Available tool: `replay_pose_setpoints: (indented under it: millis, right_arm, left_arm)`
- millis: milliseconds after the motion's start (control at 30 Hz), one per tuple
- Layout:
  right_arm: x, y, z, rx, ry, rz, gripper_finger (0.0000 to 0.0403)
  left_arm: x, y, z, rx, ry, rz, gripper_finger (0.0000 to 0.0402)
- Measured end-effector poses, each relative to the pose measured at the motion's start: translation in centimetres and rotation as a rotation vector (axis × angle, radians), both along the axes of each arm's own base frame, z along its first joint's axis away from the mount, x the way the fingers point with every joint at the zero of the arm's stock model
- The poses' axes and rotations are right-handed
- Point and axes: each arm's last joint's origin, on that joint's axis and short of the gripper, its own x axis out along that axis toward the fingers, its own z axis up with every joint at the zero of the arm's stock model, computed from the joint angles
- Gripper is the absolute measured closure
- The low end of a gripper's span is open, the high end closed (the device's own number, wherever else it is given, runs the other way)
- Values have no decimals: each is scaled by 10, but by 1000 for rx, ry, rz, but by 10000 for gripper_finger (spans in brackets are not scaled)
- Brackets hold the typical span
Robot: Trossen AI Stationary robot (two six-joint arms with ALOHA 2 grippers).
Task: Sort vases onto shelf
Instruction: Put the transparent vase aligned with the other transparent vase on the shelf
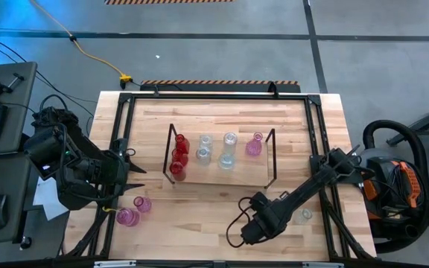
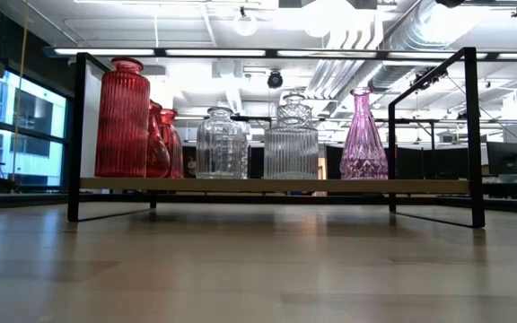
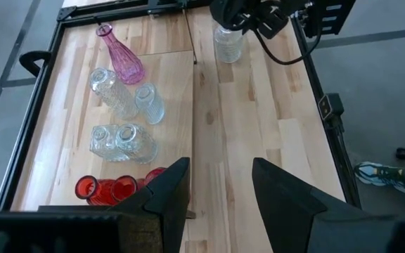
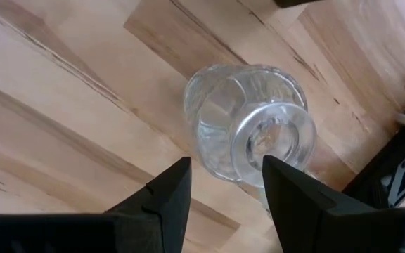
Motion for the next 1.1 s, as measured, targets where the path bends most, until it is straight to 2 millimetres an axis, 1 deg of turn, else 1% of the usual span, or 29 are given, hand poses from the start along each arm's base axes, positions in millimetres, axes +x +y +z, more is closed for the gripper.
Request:
replay_pose_setpoints:
  millis: [167,367,533,633,833,867,933,1033,1100]
  right_arm:
    - [1,3,-6,-32,-5,-1,245]
    - [7,8,-21,-7,16,19,245]
    - [8,9,-22,-1,12,-1,249]
    - [8,9,-21,2,12,6,276]
    - [9,9,-21,22,8,33,371]
    - [9,9,-21,22,13,43,382]
    - [10,10,-21,30,10,66,386]
    - [14,8,-20,54,-2,58,368]
    - [20,8,-17,86,-28,63,360]
  left_arm:
    - [0,0,0,0,1,-1,254]
    - [0,0,0,-4,7,-6,254]
    - [0,0,0,-8,12,-10,254]
    - [0,0,0,-8,12,-11,254]
    - [0,0,0,-8,12,-10,254]
    - [0,0,0,-8,12,-10,254]
    - [0,0,0,-8,12,-10,254]
    - [0,0,0,-8,12,-11,254]
    - [0,0,0,-8,12,-10,254]
